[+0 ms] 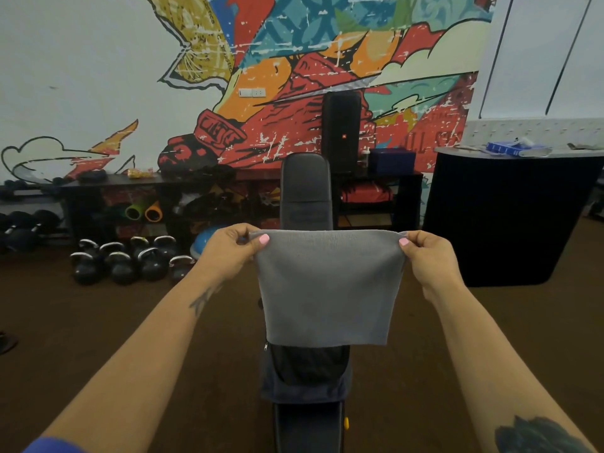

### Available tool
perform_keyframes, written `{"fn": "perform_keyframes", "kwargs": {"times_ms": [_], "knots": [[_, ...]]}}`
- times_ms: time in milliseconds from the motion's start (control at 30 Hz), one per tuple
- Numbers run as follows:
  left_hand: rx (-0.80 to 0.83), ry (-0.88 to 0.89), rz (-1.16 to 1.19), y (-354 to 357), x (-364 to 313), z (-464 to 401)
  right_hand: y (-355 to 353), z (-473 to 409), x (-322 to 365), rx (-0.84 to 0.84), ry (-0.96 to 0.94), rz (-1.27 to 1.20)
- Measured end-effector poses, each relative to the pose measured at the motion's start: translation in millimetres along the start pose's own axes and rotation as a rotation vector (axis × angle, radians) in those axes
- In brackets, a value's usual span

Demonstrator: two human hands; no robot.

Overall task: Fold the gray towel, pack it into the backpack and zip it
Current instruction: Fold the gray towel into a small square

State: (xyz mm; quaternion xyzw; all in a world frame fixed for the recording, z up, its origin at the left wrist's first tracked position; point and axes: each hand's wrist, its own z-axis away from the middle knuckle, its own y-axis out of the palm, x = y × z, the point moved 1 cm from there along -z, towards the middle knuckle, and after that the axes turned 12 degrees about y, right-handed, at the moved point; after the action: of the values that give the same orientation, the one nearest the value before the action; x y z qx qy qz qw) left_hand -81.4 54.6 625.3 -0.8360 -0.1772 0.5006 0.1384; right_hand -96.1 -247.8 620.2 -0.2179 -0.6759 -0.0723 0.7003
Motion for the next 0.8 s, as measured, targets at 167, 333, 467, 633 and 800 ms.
{"fn": "perform_keyframes", "kwargs": {"times_ms": [167,333,467,633,800], "knots": [[-0.098,0.017,0.065,4,-6,-1,2,1,2,-0.041,-0.033,0.008],[-0.159,-0.018,0.137,3,-3,-3,-1,1,4,-0.04,-0.034,-0.009],[-0.097,-0.019,0.14,5,-2,-1,-1,1,2,-0.016,-0.01,-0.022],[0.071,0.095,-0.148,0,3,1,-4,2,1,-0.044,-0.014,-0.052],[0.462,0.355,-0.436,8,-27,16,-11,-6,1,-0.116,-0.001,-0.076]]}}
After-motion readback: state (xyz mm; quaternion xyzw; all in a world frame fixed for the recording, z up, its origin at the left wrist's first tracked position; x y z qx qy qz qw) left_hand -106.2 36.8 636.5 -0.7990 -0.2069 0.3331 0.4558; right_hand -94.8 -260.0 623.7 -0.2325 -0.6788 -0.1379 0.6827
